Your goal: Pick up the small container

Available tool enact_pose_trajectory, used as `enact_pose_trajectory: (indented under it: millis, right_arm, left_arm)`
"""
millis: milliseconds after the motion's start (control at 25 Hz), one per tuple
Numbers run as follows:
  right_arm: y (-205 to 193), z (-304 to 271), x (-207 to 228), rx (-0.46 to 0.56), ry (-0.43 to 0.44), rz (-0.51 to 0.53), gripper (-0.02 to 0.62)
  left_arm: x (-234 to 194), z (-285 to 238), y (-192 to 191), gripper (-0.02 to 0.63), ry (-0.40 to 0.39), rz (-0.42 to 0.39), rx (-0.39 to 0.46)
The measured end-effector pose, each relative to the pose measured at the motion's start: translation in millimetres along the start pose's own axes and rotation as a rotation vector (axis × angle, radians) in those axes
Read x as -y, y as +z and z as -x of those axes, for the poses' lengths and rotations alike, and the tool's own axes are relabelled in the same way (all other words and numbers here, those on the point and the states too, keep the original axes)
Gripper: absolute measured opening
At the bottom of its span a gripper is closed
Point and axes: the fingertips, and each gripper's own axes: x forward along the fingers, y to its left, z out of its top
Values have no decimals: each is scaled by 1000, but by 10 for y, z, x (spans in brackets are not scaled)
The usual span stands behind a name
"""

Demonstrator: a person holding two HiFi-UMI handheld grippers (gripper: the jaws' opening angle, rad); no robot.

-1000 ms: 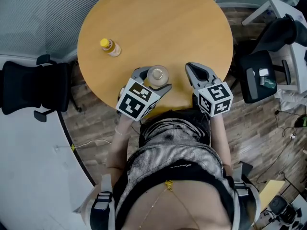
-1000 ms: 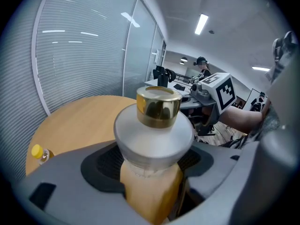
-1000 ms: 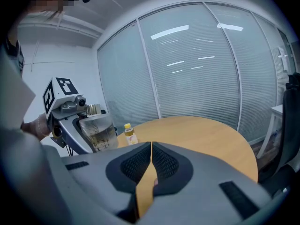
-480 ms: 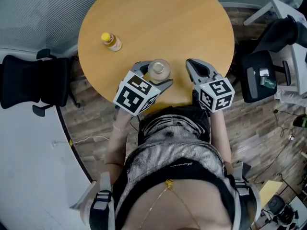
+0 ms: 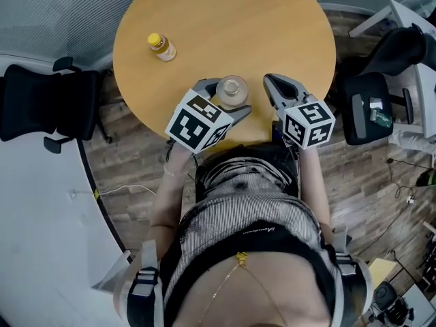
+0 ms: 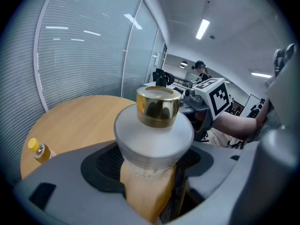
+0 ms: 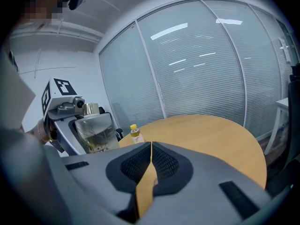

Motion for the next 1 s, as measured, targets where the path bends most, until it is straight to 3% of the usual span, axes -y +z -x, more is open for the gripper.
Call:
enact_pose_trajectory:
  millis: [640,1000]
  right_arm:
    - [45,-155,-235,7,78,23,23]
    - [-12,-209,-276,-18,95,39,23]
  left_arm:
    - [-8,176,-173,347,76,64,15]
    - [-66,183,-250,347,80,86,10]
